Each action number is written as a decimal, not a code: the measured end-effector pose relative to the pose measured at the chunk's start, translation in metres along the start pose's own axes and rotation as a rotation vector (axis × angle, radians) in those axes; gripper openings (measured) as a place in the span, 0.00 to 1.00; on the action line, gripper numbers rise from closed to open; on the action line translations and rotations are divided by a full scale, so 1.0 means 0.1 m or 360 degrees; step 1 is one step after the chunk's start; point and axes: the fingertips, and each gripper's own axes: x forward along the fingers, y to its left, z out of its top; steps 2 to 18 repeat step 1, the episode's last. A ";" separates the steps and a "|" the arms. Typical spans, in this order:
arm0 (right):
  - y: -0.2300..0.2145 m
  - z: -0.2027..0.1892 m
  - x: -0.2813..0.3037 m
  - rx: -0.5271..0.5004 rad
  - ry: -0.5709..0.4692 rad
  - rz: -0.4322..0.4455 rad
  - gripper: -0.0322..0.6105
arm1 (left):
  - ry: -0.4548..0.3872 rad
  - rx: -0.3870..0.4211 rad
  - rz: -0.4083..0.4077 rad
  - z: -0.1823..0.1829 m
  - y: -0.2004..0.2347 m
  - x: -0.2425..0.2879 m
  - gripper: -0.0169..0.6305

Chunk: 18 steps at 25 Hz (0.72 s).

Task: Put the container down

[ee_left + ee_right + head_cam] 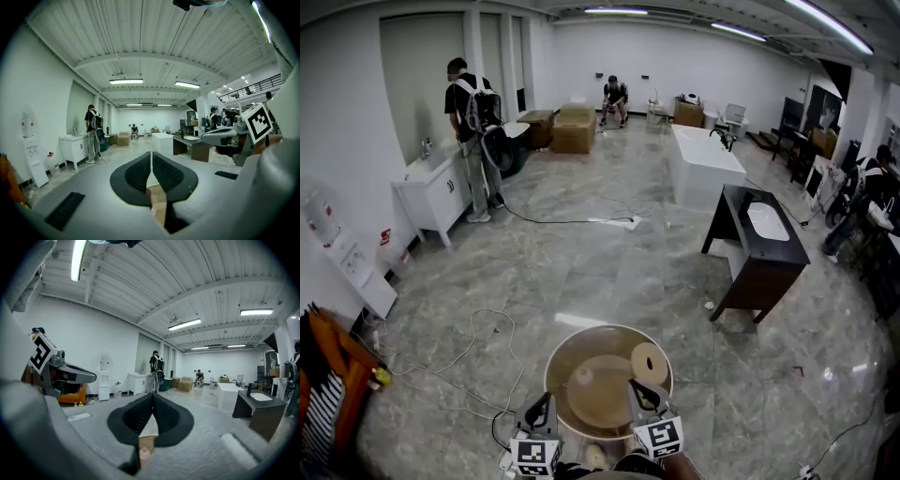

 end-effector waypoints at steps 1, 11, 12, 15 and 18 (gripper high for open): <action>-0.01 0.00 -0.01 -0.0003 -0.0006 -0.0002 0.05 | -0.0002 -0.0001 0.0000 0.01 -0.01 0.00 0.07; -0.01 0.00 -0.01 -0.0003 -0.0006 -0.0002 0.05 | -0.0002 -0.0001 0.0000 0.01 -0.01 0.00 0.07; -0.01 0.00 -0.01 -0.0003 -0.0006 -0.0002 0.05 | -0.0002 -0.0001 0.0000 0.01 -0.01 0.00 0.07; -0.01 0.00 -0.01 -0.0003 -0.0006 -0.0002 0.05 | -0.0002 -0.0001 0.0000 0.01 -0.01 0.00 0.07; -0.01 0.00 -0.01 -0.0003 -0.0006 -0.0002 0.05 | -0.0002 -0.0001 0.0000 0.01 -0.01 0.00 0.07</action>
